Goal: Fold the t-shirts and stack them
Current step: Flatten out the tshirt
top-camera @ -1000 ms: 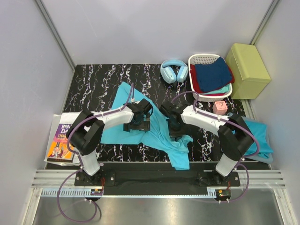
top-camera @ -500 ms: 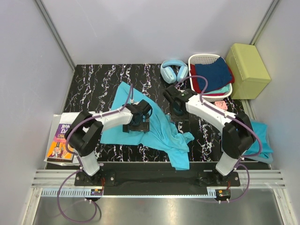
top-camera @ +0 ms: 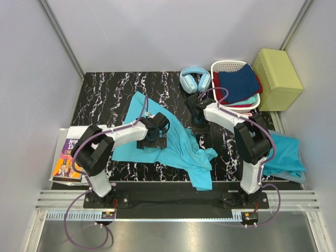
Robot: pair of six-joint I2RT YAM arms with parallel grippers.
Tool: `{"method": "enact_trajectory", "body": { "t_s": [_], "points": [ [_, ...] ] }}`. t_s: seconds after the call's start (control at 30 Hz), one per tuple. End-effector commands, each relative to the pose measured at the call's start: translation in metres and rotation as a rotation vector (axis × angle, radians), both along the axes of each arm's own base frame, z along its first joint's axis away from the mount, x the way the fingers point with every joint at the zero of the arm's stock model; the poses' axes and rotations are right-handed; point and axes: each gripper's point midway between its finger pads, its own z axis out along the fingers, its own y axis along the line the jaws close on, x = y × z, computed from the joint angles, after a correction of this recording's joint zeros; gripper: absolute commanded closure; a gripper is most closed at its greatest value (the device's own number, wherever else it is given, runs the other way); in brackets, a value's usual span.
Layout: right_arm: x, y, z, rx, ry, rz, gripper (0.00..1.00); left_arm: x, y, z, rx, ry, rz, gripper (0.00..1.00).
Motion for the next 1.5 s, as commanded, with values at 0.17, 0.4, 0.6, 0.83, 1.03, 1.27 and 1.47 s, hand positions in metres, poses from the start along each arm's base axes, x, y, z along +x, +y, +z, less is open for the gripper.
{"method": "enact_trajectory", "body": {
  "t_s": [0.17,0.4,0.6,0.83,1.03,1.27,1.47],
  "points": [
    [0.04,0.029,0.01,0.056,-0.087,0.041,0.5,-0.001,-0.001,0.005,-0.007,-0.009,-0.011,0.01],
    [0.045,0.04,-0.006,0.08,-0.05,0.051,0.5,-0.001,0.001,0.005,-0.001,-0.01,-0.012,0.01],
    [0.04,0.046,-0.018,0.104,-0.019,0.06,0.53,-0.001,0.001,0.004,0.001,-0.007,-0.01,0.01],
    [0.034,0.042,-0.021,0.103,-0.01,0.054,0.96,0.002,-0.002,0.005,0.002,-0.009,-0.013,0.01],
    [0.036,0.035,-0.011,0.079,-0.049,0.036,1.0,0.002,-0.003,0.006,0.001,-0.008,-0.013,0.01],
    [0.074,0.005,0.008,-0.012,-0.139,-0.054,1.0,-0.003,-0.001,0.002,-0.001,0.009,-0.008,0.01],
    [0.128,-0.015,0.032,-0.01,-0.212,-0.132,1.0,-0.006,0.004,0.01,0.0,-0.012,-0.008,0.01]
  ]
}}
